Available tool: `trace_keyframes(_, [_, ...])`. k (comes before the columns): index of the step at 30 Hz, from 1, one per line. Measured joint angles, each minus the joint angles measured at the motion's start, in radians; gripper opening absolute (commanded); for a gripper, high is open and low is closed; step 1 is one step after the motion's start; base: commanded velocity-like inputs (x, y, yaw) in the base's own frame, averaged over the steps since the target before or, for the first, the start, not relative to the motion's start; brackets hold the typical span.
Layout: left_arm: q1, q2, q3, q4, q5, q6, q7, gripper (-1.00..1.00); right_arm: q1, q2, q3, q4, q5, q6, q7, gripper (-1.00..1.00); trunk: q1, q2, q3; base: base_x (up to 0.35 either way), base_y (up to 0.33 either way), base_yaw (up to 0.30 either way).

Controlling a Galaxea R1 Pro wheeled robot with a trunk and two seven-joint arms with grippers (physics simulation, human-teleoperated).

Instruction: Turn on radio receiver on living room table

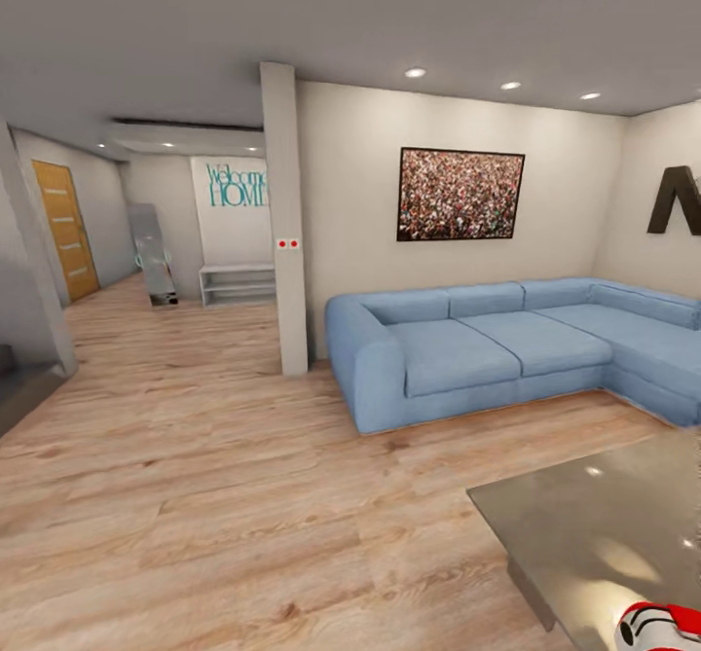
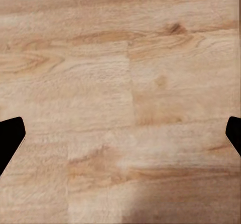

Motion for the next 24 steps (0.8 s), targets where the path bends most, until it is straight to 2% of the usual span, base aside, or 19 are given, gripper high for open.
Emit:
trace_keyframes(5, [0.000,-0.001,0.000,0.000,0.000,0.001,0.000,1.00,0.000,0.000,0.000,0.000,0.000,0.000,0.000,1.00,0.000,0.000,0.004,0.238,0.254,-0.140])
trace_keyframes(18, [0.000,0.000,0.000,0.000,0.000,0.001,0.000,1.00,0.000,0.000,0.000,0.000,0.001,0.000,-0.004,1.00,0.000,0.000,0.004,0.255,0.231,-0.009])
trace_keyframes(24, [0.000,-0.002,0.000,0.000,0.000,0.000,0.000,1.00,0.000,0.000,0.000,0.000,0.001,0.000,-0.004,1.00,0.000,0.000,0.007,0.119,0.095,-0.179])
